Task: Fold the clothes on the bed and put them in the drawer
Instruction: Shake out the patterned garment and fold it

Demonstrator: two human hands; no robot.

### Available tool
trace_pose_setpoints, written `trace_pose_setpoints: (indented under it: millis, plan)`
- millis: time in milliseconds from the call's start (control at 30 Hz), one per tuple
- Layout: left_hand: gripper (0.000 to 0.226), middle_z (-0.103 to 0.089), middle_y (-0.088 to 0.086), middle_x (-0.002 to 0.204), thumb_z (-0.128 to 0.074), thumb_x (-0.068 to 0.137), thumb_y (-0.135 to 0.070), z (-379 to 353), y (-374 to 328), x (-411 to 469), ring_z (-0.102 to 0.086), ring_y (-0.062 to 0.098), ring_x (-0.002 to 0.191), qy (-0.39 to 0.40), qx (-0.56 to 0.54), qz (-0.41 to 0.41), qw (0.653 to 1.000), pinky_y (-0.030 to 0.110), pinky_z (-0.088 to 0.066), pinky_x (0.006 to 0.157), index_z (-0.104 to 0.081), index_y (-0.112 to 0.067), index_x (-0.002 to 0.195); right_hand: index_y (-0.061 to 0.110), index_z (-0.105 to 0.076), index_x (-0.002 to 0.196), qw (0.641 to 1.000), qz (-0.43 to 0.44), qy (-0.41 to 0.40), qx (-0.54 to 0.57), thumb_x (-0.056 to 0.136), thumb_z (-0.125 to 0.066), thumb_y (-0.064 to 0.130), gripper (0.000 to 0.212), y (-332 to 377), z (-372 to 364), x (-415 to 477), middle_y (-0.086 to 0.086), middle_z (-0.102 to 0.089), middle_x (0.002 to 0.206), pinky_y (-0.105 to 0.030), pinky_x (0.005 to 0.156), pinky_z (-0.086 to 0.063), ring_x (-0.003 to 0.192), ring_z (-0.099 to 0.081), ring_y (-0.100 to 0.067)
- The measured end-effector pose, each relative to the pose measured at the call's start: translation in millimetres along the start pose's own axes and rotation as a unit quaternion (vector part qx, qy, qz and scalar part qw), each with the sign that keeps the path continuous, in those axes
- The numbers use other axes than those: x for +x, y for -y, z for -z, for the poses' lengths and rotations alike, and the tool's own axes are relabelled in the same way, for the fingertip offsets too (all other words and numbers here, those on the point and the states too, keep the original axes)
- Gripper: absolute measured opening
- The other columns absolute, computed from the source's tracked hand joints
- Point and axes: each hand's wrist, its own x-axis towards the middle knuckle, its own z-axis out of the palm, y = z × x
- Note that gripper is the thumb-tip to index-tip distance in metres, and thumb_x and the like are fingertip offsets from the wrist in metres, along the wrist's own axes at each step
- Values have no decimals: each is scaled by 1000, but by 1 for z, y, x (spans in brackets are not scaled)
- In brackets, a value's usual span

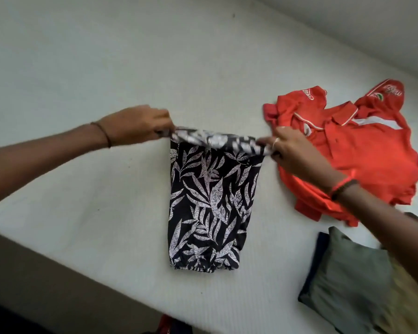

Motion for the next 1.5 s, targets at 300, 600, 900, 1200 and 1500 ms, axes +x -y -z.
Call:
trace_pose_setpoints:
  millis: [300,600,900,1200,1500]
  plan:
    - [37,-63,2,114,-31,100,-34,-76,-75,-59,-59,17,101,-5,-64,82,995,27,-34,94,-56,-15,120,11,-59,124,995,-91,32,31,90,-49,41,46,70,-57,-69,-9,-61,100,-37,77,-48,92,-61,-29]
    - [62,-38,4,144,-40,92,-52,-109,-81,43,-35,19,135,78,-79,280,954,47,-8,117,-29,-19,144,16,-16,151,978,-160,130,26,98,-18,55,66,85,-102,31,-5,-19,157,-58,116,0,147,-11,-19]
    - [61,-57,1,112,-77,74,-36,-53,-13,71,-51,18,95,349,-179,253,884,28,-39,88,-49,-19,126,23,-53,119,901,-175,368,151,67,-78,51,64,-12,-37,47,-2,-63,110,-29,88,-46,101,-58,-21]
    - [39,-61,14,107,-74,79,-26,-48,-1,65,-52,24,89,323,-128,230,909,31,-41,77,-60,-6,110,15,-64,116,874,-192,363,260,73,-80,26,47,-25,-19,40,3,-67,113,-18,84,-42,99,-59,-12]
    - [27,-58,14,101,-61,86,-24,6,-21,41,-56,32,93,65,5,168,984,37,-38,76,-60,-8,109,6,-66,105,970,-148,135,140,76,-78,25,36,-5,27,25,-4,-59,91,-26,62,-35,86,-57,-23]
